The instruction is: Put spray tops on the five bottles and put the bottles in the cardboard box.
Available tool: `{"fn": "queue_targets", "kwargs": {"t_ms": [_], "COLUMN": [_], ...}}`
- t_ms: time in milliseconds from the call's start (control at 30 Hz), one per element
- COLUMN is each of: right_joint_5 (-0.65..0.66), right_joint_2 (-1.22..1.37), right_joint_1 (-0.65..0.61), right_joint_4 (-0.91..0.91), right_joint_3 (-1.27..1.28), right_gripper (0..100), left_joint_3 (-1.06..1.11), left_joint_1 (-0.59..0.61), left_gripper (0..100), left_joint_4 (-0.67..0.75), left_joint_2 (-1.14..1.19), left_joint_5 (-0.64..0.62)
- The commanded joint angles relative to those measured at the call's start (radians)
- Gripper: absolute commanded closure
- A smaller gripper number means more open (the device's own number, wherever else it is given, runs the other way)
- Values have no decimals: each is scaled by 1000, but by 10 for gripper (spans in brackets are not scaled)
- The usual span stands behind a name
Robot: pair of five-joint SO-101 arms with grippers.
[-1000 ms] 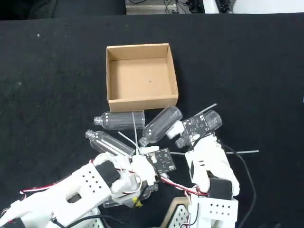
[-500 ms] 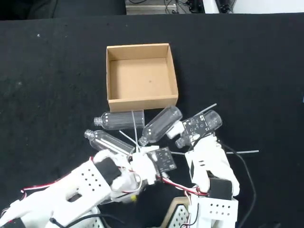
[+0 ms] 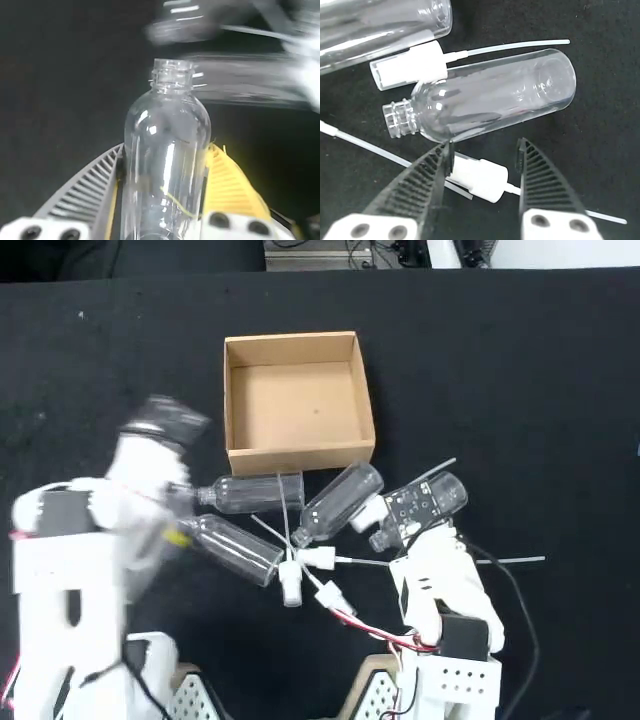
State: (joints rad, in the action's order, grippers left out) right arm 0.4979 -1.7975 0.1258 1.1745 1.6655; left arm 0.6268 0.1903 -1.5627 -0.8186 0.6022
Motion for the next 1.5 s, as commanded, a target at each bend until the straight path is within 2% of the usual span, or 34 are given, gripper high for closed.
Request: {"fn": "queue_targets", "kwargs": {"t_ms": [0, 167, 367, 533, 767, 967, 1067, 1233, 1367, 1467], "right_joint_5": [0, 0, 0, 0, 0, 0, 0, 0, 0, 0], "right_joint_2": [-97, -97, -97, -97, -97, -97, -97, -97, -97, -97], "right_joint_1": [18, 15, 17, 15, 15, 17, 17, 17, 17, 17], "right_joint_4": [0, 0, 2, -14, -12, -11, -12, -9, -9, -9], "right_joint_3": [2, 2, 2, 13, 13, 13, 13, 13, 13, 13], "right_gripper": [812, 812, 812, 812, 812, 812, 812, 812, 812, 812], "left_joint_3": [124, 171, 114, -5, -96, -28, 22, 96, 111, 108], "left_joint_1": [509, 739, 842, 860, 823, 832, 831, 839, 851, 848], "left_gripper": [833, 830, 803, 677, 676, 676, 677, 677, 680, 732], "left_joint_4": [227, 423, 482, 405, 353, 361, 365, 520, 535, 535], "left_joint_2": [112, 321, 499, 595, 660, 660, 660, 658, 658, 658], "left_joint_5": [106, 170, 302, 393, 542, 565, 615, 618, 621, 620]}}
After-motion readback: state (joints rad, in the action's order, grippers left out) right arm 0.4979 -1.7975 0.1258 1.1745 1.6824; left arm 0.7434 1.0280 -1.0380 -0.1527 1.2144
